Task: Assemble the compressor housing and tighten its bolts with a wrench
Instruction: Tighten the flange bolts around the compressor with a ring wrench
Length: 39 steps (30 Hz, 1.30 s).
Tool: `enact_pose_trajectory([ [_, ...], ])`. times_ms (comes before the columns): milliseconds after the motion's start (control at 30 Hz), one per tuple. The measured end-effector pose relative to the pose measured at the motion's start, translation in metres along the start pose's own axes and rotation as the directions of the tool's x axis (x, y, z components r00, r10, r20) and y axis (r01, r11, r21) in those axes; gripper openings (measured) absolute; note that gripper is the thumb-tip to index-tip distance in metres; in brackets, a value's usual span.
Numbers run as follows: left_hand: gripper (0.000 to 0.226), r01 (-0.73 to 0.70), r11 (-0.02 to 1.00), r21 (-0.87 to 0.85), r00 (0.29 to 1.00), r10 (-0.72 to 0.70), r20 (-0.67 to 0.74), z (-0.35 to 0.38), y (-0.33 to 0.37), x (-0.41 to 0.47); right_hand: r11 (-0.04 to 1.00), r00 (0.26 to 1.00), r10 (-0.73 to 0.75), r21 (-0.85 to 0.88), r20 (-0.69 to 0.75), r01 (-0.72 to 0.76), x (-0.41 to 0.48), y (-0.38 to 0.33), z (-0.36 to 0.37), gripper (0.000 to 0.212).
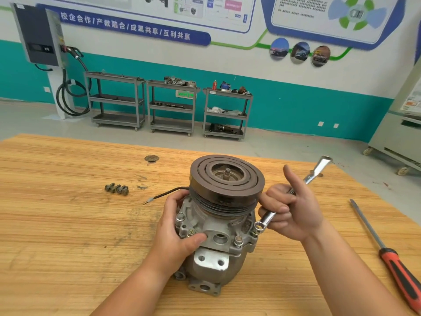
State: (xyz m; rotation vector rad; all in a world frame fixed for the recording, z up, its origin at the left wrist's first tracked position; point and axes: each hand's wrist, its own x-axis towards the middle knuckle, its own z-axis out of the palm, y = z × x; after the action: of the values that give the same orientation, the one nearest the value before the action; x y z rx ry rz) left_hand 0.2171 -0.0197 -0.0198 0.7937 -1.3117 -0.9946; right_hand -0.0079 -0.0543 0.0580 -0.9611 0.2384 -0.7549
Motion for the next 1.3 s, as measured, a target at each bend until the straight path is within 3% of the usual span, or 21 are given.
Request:
enact_pose_trajectory([
  [167, 0.109, -0.001, 1.0, 0.003, 1.0, 0.001, 0.008, 0.0, 0.0, 0.0, 0.998, 0.999, 0.041, -0.045, -0.008, -0.041, 0.003, -0.002, 0.003, 0.053],
  [367, 0.106, 0.016, 1.0, 0.021, 1.0, -0.016, 0.011, -0.001, 0.0, 0.0, 0.965, 0.966, -0.123, -0.253, -0.226, 0.064, -0.011, 0.002, 0.02, 0.055],
  [533, 0.087, 0.014, 1.0, 0.024, 0.999, -0.015, 0.04, -0.006, -0.005, 0.0, 0.962, 0.894, -0.245, -0.207, -0.374, 0.177, -0.024, 0.015, 0.033, 0.059],
  [633, 0.082, 0.036, 0.999, 0.017, 0.997, -0.037, 0.062, -0.01, -0.008, 0.002, 0.921, 0.733, -0.385, -0.182, -0.56, 0.345, -0.026, 0.032, 0.049, 0.055],
  [733, 0.083, 0.02, 0.995, 0.1, 0.997, -0.028, 0.078, -0.013, -0.01, 0.002, 0.78, 0.47, -0.611, -0.386, -0.637, 0.492, -0.029, 0.058, 0.071, 0.052],
  [800, 0.084, 0.003, 0.991, 0.131, 0.997, -0.013, 0.076, -0.013, -0.01, 0.002, 0.721, 0.346, -0.68, -0.507, -0.646, 0.472, -0.028, 0.076, 0.086, 0.055],
  [867, 0.085, -0.011, 0.991, 0.132, 0.997, 0.0, 0.077, -0.013, -0.009, 0.002, 0.682, 0.295, -0.731, -0.639, -0.616, 0.354, -0.023, 0.097, 0.098, 0.051],
  [900, 0.086, -0.017, 0.992, 0.124, 0.997, 0.007, 0.078, -0.012, -0.008, 0.002, 0.606, 0.272, -0.793, -0.749, -0.545, 0.268, -0.02, 0.107, 0.102, 0.043],
  [967, 0.087, -0.024, 0.993, 0.119, 0.997, 0.015, 0.078, -0.012, -0.008, 0.002, 0.427, 0.27, -0.89, -0.88, -0.368, 0.207, -0.015, 0.124, 0.109, 0.028],
  [1000, 0.088, -0.022, 0.993, 0.119, 0.997, 0.013, 0.078, -0.012, -0.008, 0.002, 0.405, 0.268, -0.9, -0.885, -0.343, 0.228, -0.014, 0.127, 0.11, 0.024],
  [1067, 0.088, -0.013, 0.993, 0.114, 0.997, 0.004, 0.079, -0.013, -0.008, 0.002, 0.475, 0.269, -0.877, -0.805, -0.398, 0.355, -0.018, 0.119, 0.109, 0.026],
  [1100, 0.087, -0.008, 0.993, 0.121, 0.997, -0.002, 0.079, -0.013, -0.009, 0.002, 0.525, 0.311, -0.85, -0.728, -0.425, 0.441, -0.022, 0.11, 0.107, 0.036],
  [1200, 0.086, 0.0, 0.992, 0.13, 0.997, -0.01, 0.074, -0.012, -0.009, 0.002, 0.683, 0.514, -0.73, -0.494, -0.45, 0.538, -0.035, 0.075, 0.095, 0.059],
  [1300, 0.087, 0.006, 0.994, 0.11, 0.997, -0.013, 0.069, -0.012, -0.009, 0.002, 0.849, 0.701, -0.528, -0.291, -0.479, 0.44, -0.037, 0.042, 0.07, 0.061],
])
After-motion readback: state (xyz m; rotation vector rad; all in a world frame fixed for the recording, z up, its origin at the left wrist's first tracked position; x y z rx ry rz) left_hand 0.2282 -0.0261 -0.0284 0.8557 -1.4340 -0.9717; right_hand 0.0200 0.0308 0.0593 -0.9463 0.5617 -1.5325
